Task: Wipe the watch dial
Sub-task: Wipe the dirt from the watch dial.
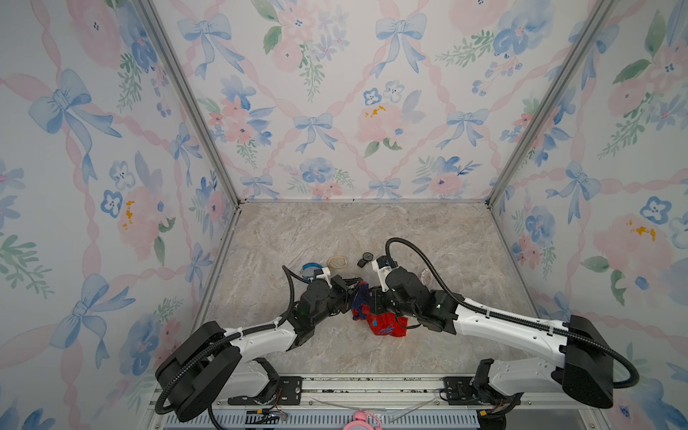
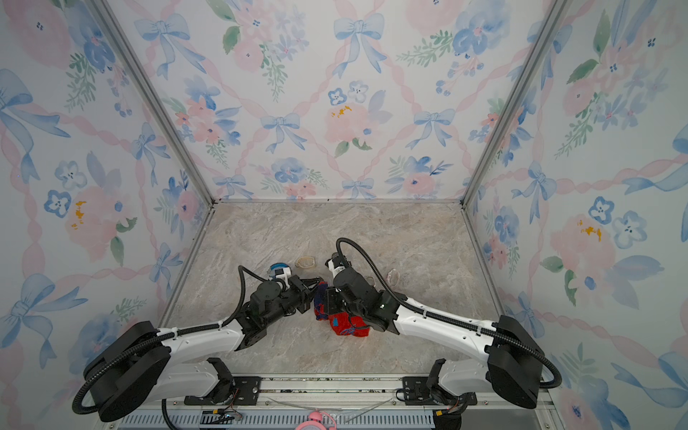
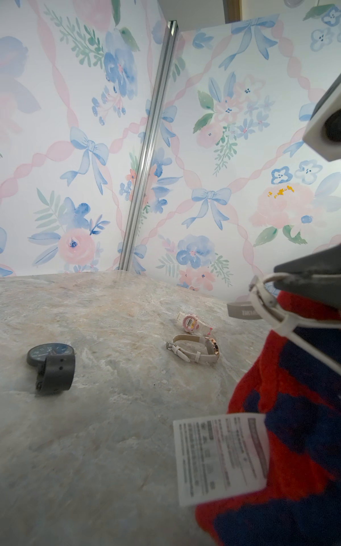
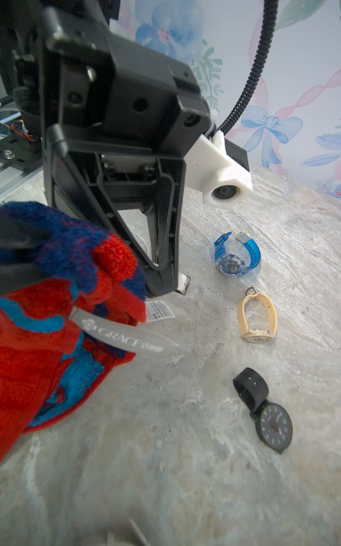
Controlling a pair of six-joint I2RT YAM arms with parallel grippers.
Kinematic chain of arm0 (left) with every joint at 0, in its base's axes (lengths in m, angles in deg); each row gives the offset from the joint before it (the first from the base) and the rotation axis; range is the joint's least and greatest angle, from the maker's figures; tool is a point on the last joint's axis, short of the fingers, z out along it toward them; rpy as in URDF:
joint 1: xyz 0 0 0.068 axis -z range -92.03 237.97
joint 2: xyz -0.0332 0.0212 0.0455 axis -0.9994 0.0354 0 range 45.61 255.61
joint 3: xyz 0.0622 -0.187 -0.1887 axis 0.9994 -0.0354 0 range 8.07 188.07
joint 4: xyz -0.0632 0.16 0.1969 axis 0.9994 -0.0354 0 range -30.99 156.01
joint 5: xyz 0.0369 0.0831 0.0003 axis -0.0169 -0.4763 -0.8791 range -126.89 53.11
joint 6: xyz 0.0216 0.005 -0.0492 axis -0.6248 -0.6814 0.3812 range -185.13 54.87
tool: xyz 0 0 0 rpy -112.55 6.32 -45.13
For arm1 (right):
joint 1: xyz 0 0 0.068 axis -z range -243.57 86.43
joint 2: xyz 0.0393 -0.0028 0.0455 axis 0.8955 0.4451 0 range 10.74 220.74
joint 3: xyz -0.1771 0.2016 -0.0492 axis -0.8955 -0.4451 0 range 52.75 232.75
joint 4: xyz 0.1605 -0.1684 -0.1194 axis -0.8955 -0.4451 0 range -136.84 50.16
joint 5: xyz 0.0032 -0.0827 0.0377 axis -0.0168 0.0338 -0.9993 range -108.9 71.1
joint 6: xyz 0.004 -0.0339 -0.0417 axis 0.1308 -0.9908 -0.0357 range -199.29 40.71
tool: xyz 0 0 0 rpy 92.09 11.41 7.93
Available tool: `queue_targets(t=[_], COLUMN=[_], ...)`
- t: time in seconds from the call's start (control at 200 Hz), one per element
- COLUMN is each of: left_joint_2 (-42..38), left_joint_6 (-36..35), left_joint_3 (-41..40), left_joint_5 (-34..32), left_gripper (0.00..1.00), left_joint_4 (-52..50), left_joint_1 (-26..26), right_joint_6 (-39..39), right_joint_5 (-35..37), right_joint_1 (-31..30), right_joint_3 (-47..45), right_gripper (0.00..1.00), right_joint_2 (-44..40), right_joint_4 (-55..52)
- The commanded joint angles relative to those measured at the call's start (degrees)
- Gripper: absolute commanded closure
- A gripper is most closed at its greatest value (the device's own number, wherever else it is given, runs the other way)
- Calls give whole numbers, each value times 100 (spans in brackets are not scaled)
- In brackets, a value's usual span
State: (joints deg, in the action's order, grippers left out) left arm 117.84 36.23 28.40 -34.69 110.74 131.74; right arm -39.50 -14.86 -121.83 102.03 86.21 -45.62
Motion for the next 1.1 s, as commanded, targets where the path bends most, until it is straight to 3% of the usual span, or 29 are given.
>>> queue_targets(t=[0.0, 0.4, 0.58, 0.745, 0.955, 1.095], left_joint_2=[67, 146, 127, 124, 142, 145], left_joint_6=[344, 367, 343, 318, 311, 283], left_joint_3=[-82, -32, -47, -29, -41, -7], left_joint_5=[259, 332, 316, 335, 341, 368], left_gripper=[100, 100, 100, 100, 100, 100], left_joint_4=[430, 557, 561, 555, 561, 554], left_joint_1=[-17, -27, -26, -17, -24, -21], right_joint_6=[-258, -206, -364, -329, -366, -363], right_joint_5=[384, 510, 551, 608, 600, 713], right_joint_1=[-64, 17, -343, -57, -374, -202], right_joint_3=[-70, -9, 330, 187, 535, 484], right_gripper=[100, 100, 100, 100, 100, 100], right_joint_2=[11, -4, 112, 27, 91, 119], right_joint_4=[223, -57, -326, -313, -533, -620])
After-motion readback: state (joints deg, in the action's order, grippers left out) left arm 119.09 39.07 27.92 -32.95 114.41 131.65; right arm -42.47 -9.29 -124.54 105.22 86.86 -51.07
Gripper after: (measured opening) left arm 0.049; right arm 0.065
